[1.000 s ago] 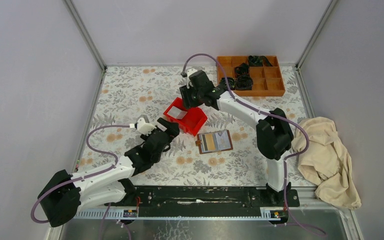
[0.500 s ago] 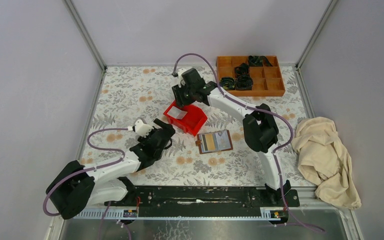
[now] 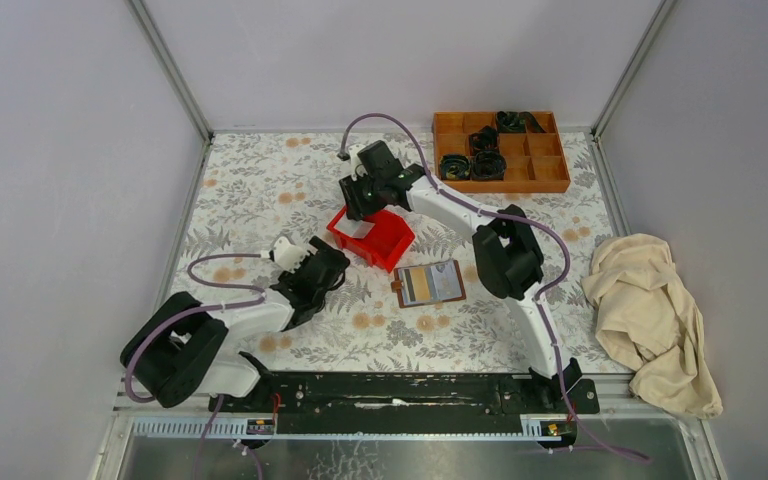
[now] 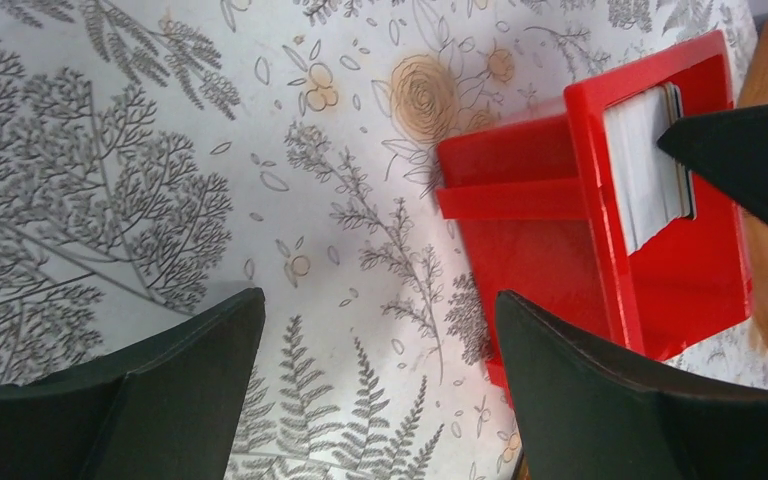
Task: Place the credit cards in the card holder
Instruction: Pick up the credit card from the storage box.
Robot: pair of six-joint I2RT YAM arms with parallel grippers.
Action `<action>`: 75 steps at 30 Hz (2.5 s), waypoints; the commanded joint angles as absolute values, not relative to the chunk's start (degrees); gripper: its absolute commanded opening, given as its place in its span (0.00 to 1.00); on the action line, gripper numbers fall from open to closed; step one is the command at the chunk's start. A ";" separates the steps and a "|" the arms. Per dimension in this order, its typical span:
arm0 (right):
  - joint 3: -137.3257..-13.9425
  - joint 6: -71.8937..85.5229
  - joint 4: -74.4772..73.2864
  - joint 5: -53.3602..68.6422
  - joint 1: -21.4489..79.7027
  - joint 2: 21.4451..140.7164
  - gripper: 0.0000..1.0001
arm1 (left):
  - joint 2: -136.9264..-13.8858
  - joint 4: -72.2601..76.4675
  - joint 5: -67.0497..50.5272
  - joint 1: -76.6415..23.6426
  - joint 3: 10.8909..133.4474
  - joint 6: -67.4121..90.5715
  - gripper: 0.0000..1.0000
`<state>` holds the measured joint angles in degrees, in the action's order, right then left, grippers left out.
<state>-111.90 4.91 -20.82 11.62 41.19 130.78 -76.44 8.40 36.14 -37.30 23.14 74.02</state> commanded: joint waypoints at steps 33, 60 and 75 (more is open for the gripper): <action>-109.72 8.44 -23.82 17.57 40.78 127.09 0.21 | -90.89 13.31 31.44 -33.88 31.51 74.36 0.95; -104.77 9.87 -18.22 6.84 40.78 119.29 0.01 | -90.35 6.97 34.83 -28.87 37.58 68.83 0.97; -97.83 13.16 -17.38 -2.98 40.86 108.46 0.00 | -76.89 7.06 32.73 -29.08 32.83 62.48 0.98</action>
